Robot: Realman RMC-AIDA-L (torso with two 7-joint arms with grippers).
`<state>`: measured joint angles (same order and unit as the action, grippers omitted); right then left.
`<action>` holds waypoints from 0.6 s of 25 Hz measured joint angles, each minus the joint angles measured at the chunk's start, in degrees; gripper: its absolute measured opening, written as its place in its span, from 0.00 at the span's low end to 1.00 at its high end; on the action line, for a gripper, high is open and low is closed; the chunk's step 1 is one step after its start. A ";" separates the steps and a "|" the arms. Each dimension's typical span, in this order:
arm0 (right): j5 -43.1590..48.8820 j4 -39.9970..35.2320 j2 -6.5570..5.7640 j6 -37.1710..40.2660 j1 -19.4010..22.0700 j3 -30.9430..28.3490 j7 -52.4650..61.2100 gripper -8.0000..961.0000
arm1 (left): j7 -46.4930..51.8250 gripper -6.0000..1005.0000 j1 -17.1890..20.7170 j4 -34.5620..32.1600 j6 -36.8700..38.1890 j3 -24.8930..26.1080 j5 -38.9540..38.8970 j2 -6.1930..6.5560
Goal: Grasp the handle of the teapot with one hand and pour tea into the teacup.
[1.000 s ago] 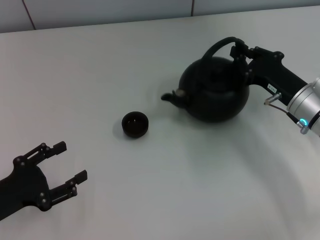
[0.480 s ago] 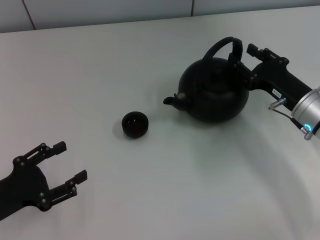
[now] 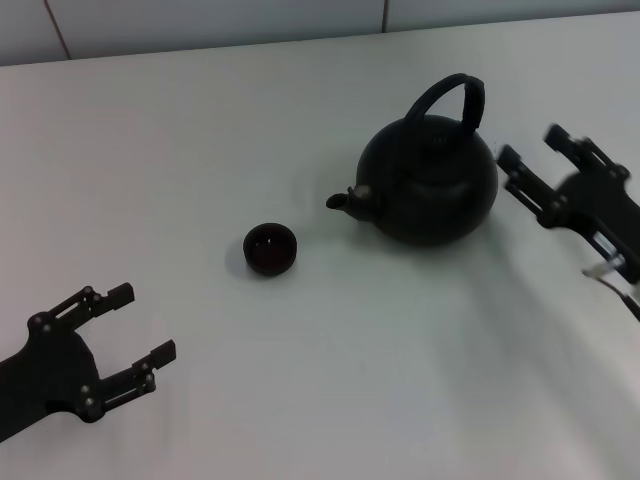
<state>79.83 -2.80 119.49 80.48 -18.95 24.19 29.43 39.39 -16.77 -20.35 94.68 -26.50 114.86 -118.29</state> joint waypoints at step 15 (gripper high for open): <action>27.45 -22.73 -0.97 10.65 0.32 10.77 21.58 0.75 | 14.64 0.80 -7.34 -4.94 1.57 -7.57 3.34 5.61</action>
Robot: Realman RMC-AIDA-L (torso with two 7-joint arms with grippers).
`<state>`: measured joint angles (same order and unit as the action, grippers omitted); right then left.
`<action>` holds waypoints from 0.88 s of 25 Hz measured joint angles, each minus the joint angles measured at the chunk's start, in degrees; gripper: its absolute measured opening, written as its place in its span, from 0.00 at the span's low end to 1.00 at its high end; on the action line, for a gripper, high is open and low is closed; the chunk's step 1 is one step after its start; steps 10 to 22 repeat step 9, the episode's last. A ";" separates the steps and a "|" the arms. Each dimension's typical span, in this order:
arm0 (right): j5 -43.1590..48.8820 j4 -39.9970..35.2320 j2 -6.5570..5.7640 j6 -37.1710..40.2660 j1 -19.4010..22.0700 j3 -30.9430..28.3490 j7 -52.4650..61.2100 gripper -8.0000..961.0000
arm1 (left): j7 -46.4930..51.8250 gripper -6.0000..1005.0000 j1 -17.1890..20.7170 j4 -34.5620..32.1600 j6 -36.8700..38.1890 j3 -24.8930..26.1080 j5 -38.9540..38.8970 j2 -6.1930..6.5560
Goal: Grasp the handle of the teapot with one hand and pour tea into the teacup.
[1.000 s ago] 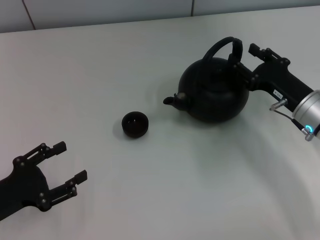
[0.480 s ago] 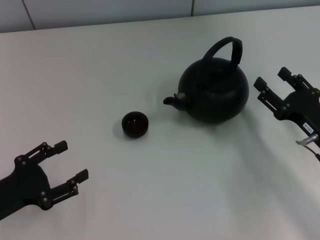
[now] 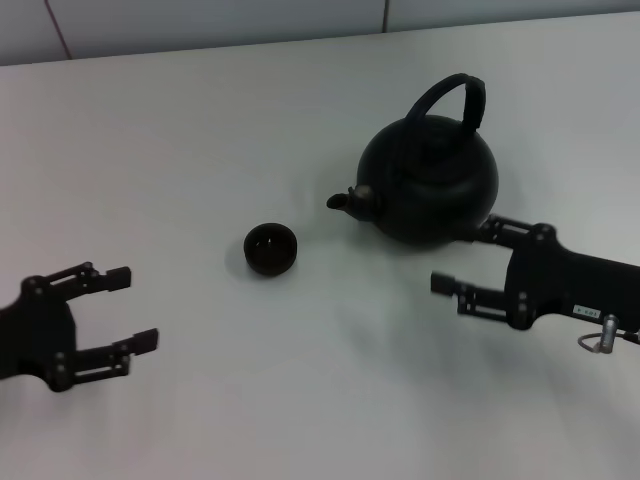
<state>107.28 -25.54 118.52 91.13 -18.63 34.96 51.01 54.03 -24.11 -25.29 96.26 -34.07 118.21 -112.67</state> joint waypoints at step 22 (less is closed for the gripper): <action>12.15 -12.52 0.41 4.10 -1.57 0.31 8.53 0.75 | 11.99 0.80 -4.22 -6.17 7.42 -2.06 6.87 2.39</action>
